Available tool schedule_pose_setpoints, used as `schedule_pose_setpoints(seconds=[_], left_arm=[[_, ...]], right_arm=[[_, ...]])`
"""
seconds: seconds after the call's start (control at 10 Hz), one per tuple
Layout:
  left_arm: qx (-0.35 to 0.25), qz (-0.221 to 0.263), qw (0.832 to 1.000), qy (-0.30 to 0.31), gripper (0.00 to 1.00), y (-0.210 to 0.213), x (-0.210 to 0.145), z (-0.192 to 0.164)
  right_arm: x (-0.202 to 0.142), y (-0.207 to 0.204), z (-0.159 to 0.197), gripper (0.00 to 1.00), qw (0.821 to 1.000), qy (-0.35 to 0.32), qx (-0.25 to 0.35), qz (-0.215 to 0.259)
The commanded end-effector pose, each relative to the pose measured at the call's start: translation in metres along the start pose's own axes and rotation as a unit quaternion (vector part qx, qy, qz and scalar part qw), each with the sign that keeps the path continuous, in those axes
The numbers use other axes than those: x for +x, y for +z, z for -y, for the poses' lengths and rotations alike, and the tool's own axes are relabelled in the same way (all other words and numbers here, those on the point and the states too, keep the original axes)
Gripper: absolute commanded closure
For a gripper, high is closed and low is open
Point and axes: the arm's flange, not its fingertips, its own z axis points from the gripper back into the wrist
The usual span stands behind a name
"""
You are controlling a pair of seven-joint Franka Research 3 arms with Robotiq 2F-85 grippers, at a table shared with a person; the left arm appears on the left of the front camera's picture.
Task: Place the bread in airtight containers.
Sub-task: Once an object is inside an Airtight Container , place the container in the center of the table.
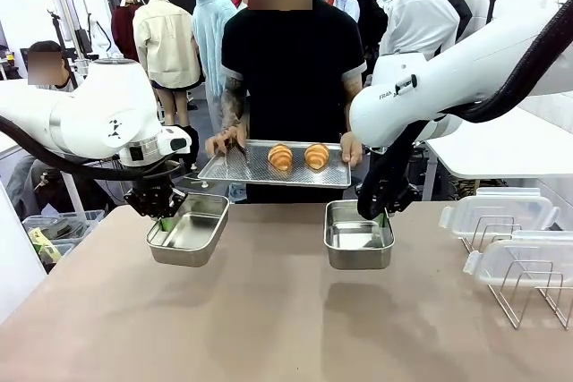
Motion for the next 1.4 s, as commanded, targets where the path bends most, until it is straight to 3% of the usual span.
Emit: schedule_pose_setpoints(seconds=[0.0, 1.3], left_arm=[[0.006, 0.001, 1.0, -0.004, 1.0, 0.0033, 0.0, -0.0011], [0.006, 0.001, 1.0, -0.004, 1.0, 0.0033, 0.0, -0.0011]], right_arm=[[-0.0018, 0.0017, 0.0014, 1.0, 1.0, -0.001, 0.003, 0.007], [-0.0018, 0.0017, 0.0014, 1.0, 1.0, -0.001, 0.003, 0.007]])
